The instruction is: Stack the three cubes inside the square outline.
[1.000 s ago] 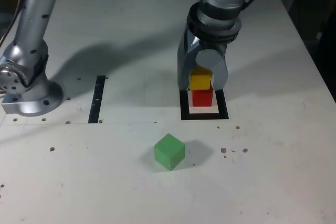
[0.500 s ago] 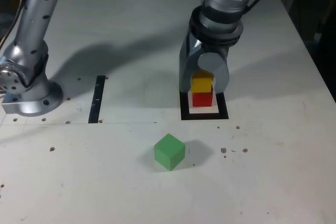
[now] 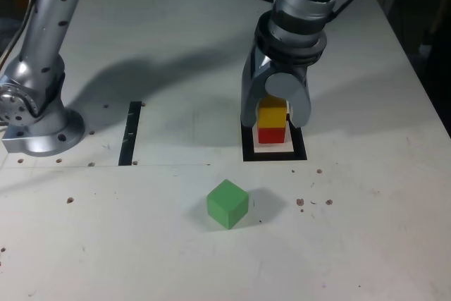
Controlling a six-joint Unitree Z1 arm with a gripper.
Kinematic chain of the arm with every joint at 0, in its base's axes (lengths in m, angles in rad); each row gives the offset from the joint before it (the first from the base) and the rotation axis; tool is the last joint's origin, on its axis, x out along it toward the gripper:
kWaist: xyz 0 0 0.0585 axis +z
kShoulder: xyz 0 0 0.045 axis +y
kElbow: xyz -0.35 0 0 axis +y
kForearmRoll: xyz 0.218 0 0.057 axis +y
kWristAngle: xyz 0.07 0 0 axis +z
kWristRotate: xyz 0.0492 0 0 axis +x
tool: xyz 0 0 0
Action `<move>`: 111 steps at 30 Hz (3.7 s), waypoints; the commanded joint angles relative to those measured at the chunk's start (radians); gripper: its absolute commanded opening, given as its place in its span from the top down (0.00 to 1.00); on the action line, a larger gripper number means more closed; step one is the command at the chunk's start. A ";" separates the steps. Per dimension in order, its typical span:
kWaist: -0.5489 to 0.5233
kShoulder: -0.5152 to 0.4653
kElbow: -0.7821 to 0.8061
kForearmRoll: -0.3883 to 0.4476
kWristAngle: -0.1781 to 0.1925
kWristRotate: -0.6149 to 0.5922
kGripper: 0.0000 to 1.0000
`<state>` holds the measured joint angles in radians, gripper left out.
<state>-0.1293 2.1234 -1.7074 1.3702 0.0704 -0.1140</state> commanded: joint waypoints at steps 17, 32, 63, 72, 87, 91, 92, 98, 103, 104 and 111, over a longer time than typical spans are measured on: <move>-0.124 -0.189 0.018 0.052 0.118 0.146 0.01; -0.473 -0.173 0.250 -0.093 0.069 0.208 0.01; -0.493 -0.086 0.342 -0.267 0.053 0.169 0.68; -0.493 -0.085 0.334 -0.249 0.054 0.166 0.79; -0.490 -0.155 0.211 -0.047 0.088 0.130 0.81; -0.453 -0.176 0.013 0.170 0.119 0.126 0.81; -0.436 -0.183 -0.028 0.204 0.122 0.123 0.81; -0.279 -0.234 -0.124 0.259 0.100 0.054 0.83; -0.119 -0.236 -0.094 0.256 0.111 0.045 0.84; -0.093 -0.229 -0.081 0.254 0.119 0.047 0.84; -0.008 -0.177 -0.047 0.232 0.106 0.061 0.84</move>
<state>-0.1370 1.9456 -1.7495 1.5956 0.1792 -0.0527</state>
